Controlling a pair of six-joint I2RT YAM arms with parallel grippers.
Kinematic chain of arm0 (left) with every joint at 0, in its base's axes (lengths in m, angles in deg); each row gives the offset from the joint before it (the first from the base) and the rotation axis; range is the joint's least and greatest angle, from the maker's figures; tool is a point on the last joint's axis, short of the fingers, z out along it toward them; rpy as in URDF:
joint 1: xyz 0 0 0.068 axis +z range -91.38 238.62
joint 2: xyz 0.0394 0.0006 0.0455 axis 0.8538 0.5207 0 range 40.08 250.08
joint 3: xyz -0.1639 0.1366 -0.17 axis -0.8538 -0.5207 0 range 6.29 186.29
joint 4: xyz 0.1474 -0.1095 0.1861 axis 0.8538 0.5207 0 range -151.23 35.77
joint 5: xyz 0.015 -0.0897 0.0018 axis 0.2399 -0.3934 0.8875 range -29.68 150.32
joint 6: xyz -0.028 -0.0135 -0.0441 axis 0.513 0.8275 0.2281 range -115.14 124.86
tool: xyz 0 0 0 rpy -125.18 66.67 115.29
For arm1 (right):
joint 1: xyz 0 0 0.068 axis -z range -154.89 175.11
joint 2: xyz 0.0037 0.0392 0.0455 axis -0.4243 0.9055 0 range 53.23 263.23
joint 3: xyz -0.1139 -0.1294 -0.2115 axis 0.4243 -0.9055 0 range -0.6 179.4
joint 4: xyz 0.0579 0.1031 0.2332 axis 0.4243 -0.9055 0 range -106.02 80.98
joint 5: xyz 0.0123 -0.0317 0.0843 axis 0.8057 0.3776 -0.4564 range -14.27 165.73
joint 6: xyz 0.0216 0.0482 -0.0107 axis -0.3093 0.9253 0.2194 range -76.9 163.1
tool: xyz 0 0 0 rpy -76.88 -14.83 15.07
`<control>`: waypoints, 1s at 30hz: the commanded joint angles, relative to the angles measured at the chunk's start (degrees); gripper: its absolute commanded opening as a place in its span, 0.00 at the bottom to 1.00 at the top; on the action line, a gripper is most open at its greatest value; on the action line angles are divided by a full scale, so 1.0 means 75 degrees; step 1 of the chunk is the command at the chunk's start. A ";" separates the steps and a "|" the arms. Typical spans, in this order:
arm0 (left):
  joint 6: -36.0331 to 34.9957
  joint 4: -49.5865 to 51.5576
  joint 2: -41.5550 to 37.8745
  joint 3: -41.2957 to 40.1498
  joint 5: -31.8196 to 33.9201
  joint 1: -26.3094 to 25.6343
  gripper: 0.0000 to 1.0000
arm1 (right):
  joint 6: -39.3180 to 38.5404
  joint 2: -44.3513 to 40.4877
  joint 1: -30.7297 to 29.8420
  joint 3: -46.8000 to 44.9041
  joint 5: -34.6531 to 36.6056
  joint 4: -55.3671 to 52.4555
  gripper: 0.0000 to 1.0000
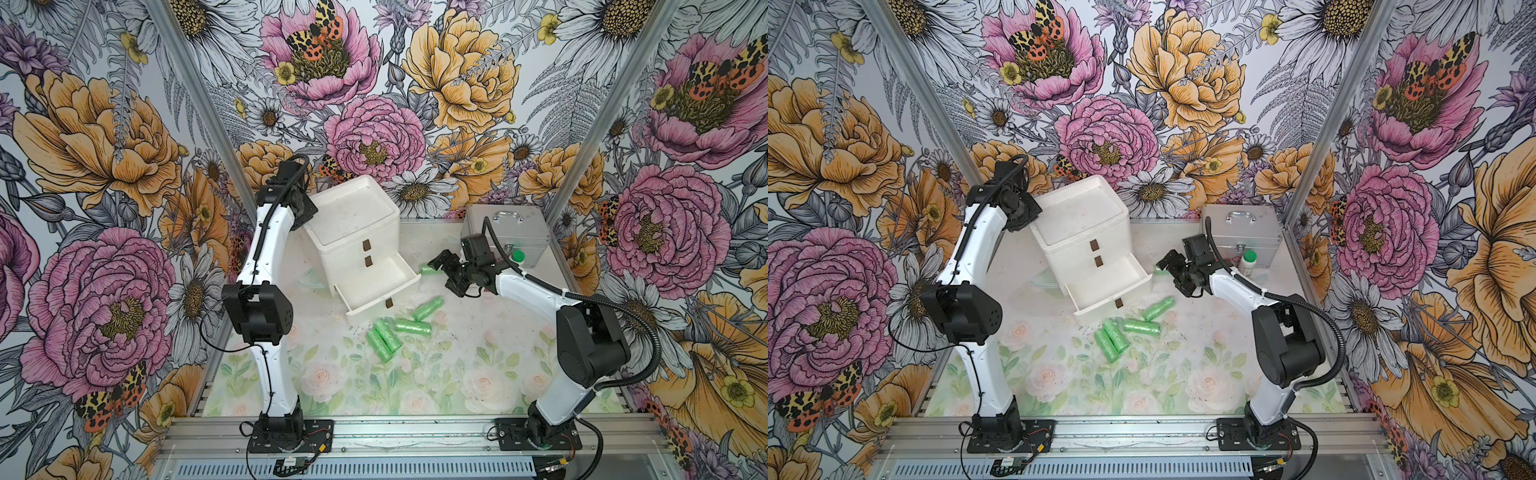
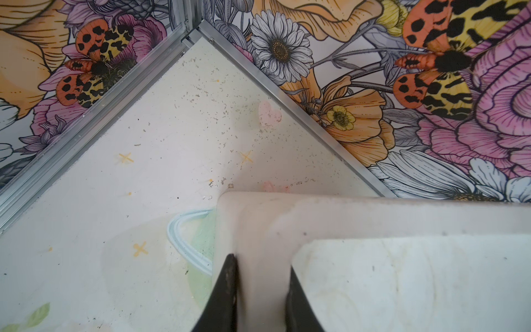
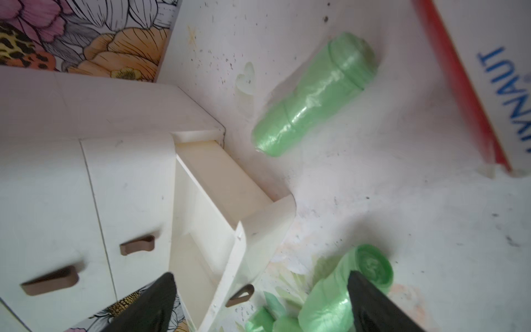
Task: Sort the rolls of trash bags by color and place them into the drawer
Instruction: Pick up the roll of trash bags from the center of the board.
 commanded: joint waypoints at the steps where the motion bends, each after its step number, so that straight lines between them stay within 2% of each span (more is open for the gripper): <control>1: 0.1659 -0.0072 0.0821 -0.0536 -0.2530 -0.0299 0.00 | 0.1099 0.0481 0.0139 0.0592 0.0410 -0.0358 0.93; 10: 0.1604 -0.0079 0.0915 -0.0525 -0.2622 -0.0295 0.00 | 0.3048 0.1336 0.0008 0.1678 0.1707 -0.0672 0.92; 22: 0.1540 -0.0078 0.1147 -0.0359 -0.2722 -0.0313 0.00 | 0.4143 0.2949 -0.0155 0.3402 0.2212 -0.1198 0.89; 30: 0.1492 -0.0081 0.1258 -0.0341 -0.2765 -0.0276 0.00 | 0.4597 0.3530 -0.0231 0.3467 0.2292 -0.1186 0.86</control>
